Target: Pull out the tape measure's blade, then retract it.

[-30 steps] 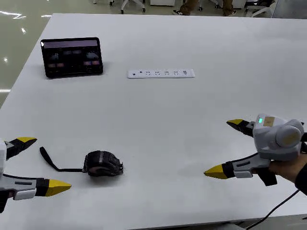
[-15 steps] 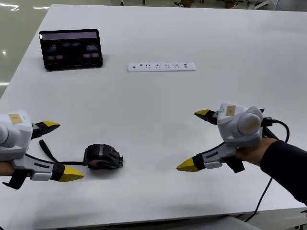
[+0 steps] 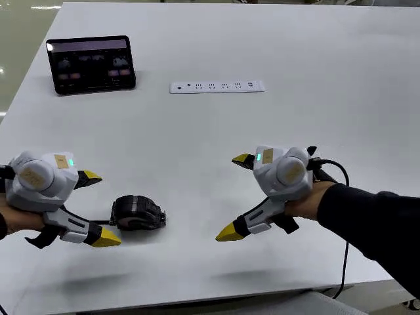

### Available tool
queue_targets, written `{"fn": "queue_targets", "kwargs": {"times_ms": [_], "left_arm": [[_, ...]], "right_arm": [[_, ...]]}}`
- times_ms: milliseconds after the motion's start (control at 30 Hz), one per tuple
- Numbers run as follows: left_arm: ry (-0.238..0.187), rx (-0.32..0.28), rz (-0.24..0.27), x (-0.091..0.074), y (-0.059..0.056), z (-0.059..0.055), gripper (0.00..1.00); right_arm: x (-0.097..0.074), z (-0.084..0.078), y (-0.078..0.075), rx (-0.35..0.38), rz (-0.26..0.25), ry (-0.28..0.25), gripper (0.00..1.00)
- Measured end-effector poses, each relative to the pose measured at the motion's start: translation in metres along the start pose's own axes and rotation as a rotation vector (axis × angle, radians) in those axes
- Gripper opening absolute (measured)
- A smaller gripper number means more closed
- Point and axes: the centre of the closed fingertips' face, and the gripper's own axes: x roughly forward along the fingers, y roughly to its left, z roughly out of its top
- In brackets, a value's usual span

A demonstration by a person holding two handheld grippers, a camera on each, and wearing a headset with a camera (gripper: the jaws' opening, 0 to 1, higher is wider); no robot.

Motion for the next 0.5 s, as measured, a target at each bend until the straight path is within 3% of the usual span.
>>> {"fn": "queue_targets", "kwargs": {"times_ms": [233,333,500], "left_arm": [[0.036,0.035,-0.046,0.015,-0.005,0.005,0.82],[0.046,0.092,-0.09,0.021,-0.011,0.008,0.74],[0.07,0.144,-0.111,0.029,-0.012,0.01,0.54]], "right_arm": [[0.021,0.016,-0.001,-0.023,0.023,-0.029,0.99],[0.032,0.017,-0.002,-0.035,0.035,-0.018,0.99],[0.044,0.021,0.0,-0.054,0.063,-0.02,0.95]]}}
